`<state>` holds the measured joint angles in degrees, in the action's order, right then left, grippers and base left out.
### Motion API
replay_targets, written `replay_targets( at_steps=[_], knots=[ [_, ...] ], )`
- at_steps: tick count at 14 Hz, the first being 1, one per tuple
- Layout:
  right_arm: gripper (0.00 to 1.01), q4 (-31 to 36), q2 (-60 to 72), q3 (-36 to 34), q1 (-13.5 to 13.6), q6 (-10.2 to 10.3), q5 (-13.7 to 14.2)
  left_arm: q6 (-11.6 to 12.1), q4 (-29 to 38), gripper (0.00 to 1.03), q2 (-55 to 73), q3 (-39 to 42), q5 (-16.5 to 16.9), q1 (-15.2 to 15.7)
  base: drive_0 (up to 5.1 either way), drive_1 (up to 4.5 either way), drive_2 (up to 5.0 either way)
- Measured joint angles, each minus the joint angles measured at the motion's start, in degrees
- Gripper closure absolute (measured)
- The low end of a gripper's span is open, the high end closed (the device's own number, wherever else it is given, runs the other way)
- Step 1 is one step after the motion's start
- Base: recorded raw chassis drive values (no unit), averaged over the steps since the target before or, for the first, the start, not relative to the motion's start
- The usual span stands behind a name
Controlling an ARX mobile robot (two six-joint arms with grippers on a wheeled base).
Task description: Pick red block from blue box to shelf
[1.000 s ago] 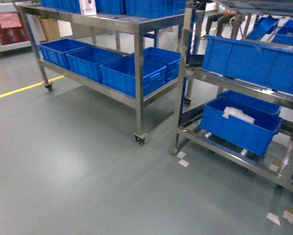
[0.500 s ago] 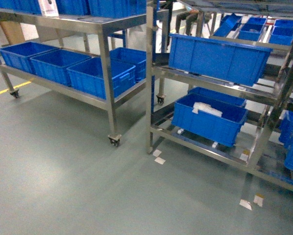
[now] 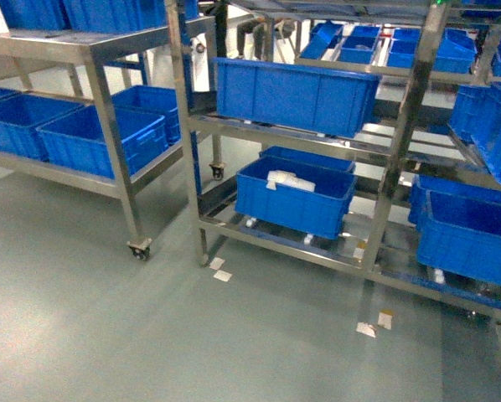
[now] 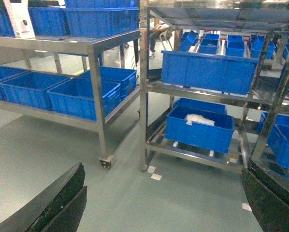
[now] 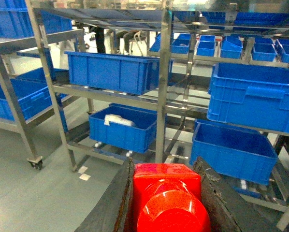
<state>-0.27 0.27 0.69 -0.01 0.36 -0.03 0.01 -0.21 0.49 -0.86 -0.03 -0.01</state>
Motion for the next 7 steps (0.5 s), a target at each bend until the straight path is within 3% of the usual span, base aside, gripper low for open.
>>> replay_targets(
  at_steps=[7],
  knots=[
    [0.73, 0.0, 0.0, 0.0, 0.0, 0.0, 0.0, 0.0, 0.0, 0.05, 0.0, 0.0, 0.0, 0.0, -1.6, -1.57, -1.6]
  ],
)
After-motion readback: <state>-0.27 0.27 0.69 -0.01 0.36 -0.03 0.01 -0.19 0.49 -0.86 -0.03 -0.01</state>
